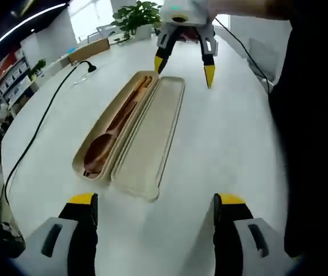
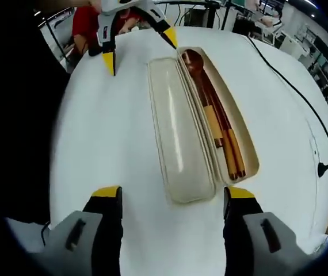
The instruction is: Arrange the utensils inside the cutlery case until each visible utensil rests in its matching compartment.
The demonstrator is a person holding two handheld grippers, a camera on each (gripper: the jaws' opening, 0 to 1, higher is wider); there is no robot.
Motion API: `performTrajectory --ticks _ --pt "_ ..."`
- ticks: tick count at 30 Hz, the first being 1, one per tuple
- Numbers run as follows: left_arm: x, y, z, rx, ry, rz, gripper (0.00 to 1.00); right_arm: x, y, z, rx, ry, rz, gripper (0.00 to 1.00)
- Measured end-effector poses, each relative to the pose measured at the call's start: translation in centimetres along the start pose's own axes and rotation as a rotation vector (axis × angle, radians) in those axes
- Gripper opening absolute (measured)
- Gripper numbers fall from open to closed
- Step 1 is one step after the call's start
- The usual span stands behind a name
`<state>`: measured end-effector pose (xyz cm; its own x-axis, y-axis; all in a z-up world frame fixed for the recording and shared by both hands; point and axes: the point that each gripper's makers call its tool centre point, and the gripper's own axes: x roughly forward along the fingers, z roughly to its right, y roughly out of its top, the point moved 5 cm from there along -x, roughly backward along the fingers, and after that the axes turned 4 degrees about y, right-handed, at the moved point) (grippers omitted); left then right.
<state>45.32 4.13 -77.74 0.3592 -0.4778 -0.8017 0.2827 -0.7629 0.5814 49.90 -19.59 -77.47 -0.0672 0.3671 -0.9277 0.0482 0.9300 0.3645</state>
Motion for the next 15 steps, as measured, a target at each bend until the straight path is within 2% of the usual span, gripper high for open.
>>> performTrajectory --ticks 2,4,8,11,15 --pt "0.5 0.4 -0.1 -0.011 -0.010 0.027 0.87 0.2 0.0 0.3 -0.007 -0.018 -0.017 0.66" --pt "0.5 0.3 -0.3 -0.030 -0.009 0.028 0.88 0.5 -0.1 0.1 0.001 -0.013 -0.023 0.66" --pt "0.6 0.0 0.2 -0.060 -0.048 0.027 0.82 0.5 0.1 0.2 0.017 -0.020 -0.010 0.66" --pt "0.6 0.3 0.3 -0.033 -0.056 0.021 0.81 0.6 0.3 0.0 0.024 -0.024 -0.008 0.66" --pt "1.1 1.2 0.9 0.002 -0.061 0.033 0.79 0.6 0.3 -0.7 0.057 -0.041 0.030 0.62"
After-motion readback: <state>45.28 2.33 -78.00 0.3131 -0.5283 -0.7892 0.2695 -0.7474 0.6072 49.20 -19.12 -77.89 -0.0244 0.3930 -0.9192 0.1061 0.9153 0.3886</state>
